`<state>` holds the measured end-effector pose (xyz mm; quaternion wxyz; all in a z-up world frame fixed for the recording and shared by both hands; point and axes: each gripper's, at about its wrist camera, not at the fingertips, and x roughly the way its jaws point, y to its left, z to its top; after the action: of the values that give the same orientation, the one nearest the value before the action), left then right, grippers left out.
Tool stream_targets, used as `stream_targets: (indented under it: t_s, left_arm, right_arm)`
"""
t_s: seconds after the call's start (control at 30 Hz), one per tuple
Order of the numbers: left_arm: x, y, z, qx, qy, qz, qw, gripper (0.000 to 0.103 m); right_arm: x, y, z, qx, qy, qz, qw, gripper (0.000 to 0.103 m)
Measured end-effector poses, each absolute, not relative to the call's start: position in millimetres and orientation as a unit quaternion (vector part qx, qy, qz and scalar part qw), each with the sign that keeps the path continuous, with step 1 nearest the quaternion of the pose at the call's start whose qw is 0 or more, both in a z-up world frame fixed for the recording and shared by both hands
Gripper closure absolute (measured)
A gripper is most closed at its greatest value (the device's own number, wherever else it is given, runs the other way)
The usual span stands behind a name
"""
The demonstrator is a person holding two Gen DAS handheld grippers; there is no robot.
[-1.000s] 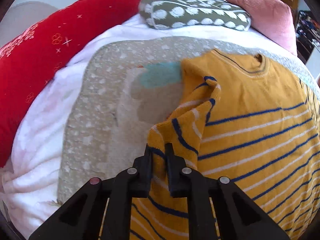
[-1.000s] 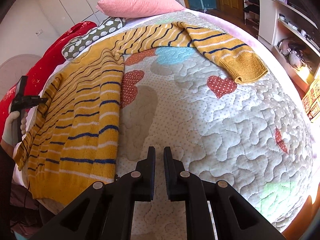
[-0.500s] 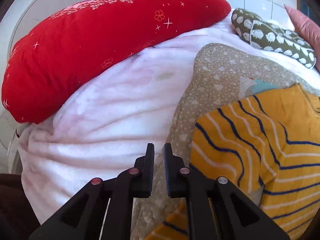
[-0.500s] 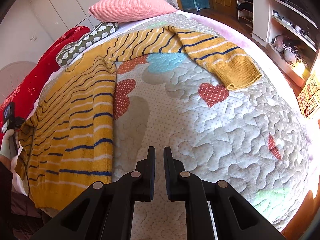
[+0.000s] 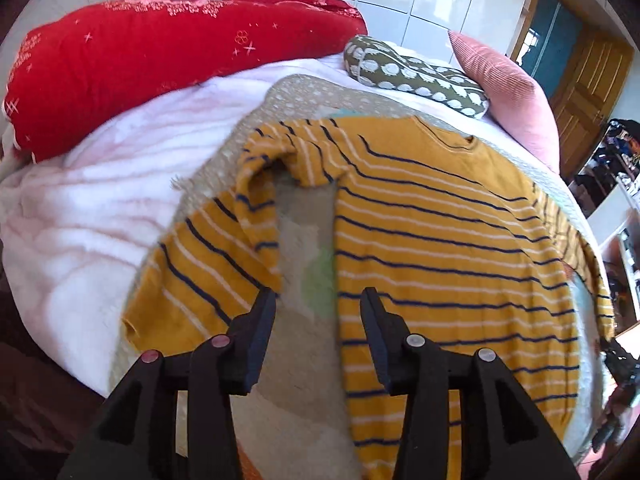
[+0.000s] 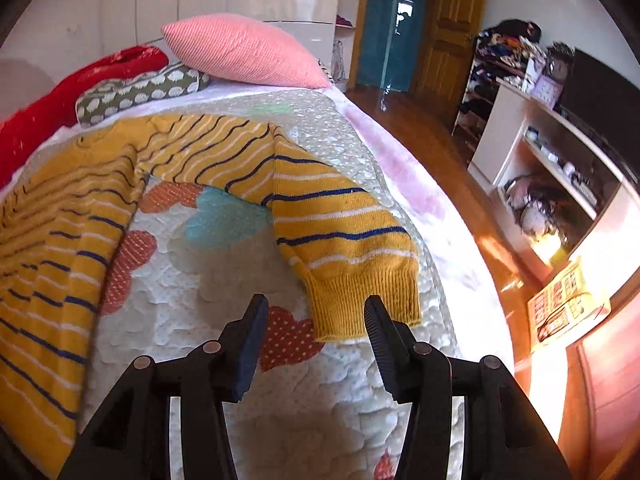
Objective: Fold small clothes
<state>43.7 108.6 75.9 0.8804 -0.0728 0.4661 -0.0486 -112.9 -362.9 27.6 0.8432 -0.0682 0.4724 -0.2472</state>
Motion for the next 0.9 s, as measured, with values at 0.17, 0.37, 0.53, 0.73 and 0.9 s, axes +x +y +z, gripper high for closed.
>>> stream_targets:
  t_s: [0.17,0.37,0.53,0.73,0.9]
  left_arm:
    - [13,87,72,-0.113,0.467,-0.081,0.873,0.060]
    - [1,87,87,-0.092,0.440,-0.095,0.888,0.060]
    - [-6,105,89,-0.115,0.425,-0.111,0.891,0.060]
    - [-6,139,77,-0.147,0.421,-0.118,0.887,0.059]
    - [-1,169,64,-0.166,0.427,-0.117,0.881,0.059]
  right_arm:
    - [-102,-375,15,-0.093,0.508,-0.257,0.817,0.098]
    - [-84,-352,101,0.022,0.463,-0.177,0.868,0.099]
    - [-22,-301,150,0.120,0.440,-0.067,0.888,0.098]
    - [97,-204,125,0.130,0.475,-0.002,0.871,0.098]
    - [183,-127,46,0.138,0.532,0.017,0.835,0.098]
